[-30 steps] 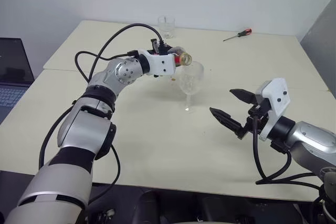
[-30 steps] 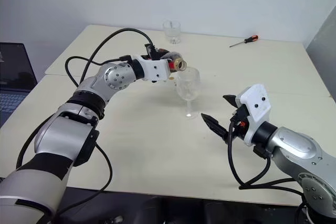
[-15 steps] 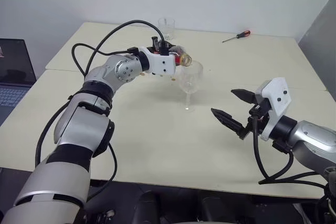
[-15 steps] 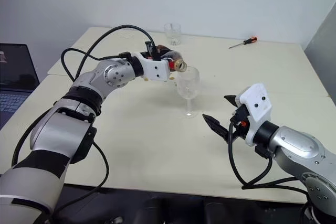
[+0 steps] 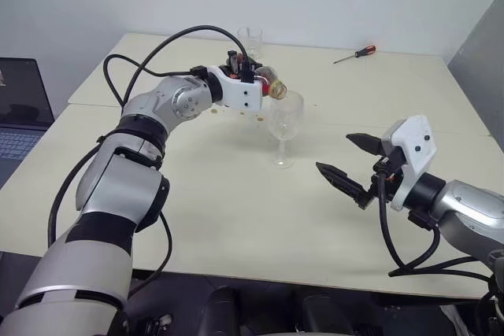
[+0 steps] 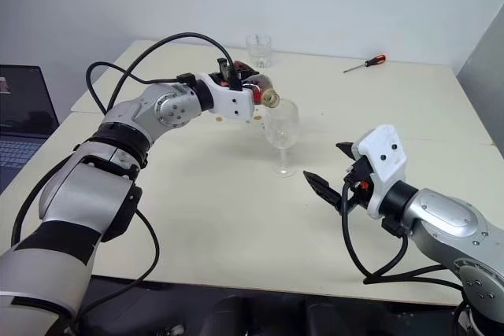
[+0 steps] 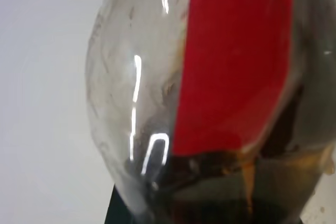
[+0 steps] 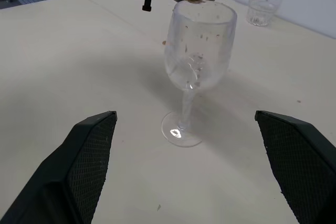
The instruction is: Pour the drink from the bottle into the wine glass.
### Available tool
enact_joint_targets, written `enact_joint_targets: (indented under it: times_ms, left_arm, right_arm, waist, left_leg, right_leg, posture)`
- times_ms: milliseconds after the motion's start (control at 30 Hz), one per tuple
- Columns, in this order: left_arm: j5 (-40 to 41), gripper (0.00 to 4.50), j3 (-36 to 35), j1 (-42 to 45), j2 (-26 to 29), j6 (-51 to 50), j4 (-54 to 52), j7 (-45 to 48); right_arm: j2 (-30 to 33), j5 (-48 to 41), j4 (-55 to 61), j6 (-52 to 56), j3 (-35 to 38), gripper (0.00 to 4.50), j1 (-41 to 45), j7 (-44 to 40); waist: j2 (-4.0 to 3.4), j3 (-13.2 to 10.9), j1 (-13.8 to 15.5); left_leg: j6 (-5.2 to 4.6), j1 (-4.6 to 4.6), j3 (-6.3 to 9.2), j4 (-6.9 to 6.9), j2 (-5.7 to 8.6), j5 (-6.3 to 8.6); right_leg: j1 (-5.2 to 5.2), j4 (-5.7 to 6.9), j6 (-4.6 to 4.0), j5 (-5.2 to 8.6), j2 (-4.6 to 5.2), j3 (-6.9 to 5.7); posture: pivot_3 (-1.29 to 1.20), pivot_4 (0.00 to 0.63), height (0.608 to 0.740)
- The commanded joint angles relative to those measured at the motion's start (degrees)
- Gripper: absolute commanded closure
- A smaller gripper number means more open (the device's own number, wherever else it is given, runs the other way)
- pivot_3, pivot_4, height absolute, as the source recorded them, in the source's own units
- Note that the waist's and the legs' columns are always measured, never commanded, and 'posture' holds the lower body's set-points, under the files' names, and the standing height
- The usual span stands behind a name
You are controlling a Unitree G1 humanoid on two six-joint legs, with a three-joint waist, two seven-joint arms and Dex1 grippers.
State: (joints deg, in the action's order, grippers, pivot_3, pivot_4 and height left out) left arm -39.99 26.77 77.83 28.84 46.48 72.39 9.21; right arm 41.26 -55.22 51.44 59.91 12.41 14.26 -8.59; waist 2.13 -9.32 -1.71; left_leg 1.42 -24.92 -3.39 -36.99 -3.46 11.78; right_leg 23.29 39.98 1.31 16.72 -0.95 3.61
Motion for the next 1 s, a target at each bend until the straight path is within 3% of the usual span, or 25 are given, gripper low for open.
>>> enact_joint_targets:
  times_ms: [33,1000]
  left_arm:
    - [-0.5,3.78,0.0,3.1,1.0,-0.7,-0.8,-2.6]
    - [-5.2,3.81,4.2,7.1,1.4,-1.3,0.4,-9.3]
  right_arm:
    - [0.6,-0.3,1.3,-1.2,0.7,0.0,0.7,0.5]
    - [0.5,2.9,0.9,-2.9,-0.6,0.0,1.0,0.4]
  waist:
    - [0.0,0.0,0.0]
    - [0.02,0.0,0.0]
  left_leg:
    - [0.0,0.0,0.0,0.0,0.0,0.0]
    - [0.0,0.01,-0.01,0.0,0.0,0.0]
  right_leg:
    - [0.0,0.0,0.0,0.0,0.0,0.0]
    - [0.0,0.0,0.0,0.0,0.0,0.01]
  posture:
    - [0.0,0.15,0.74]
    - [0.0,0.15,0.74]
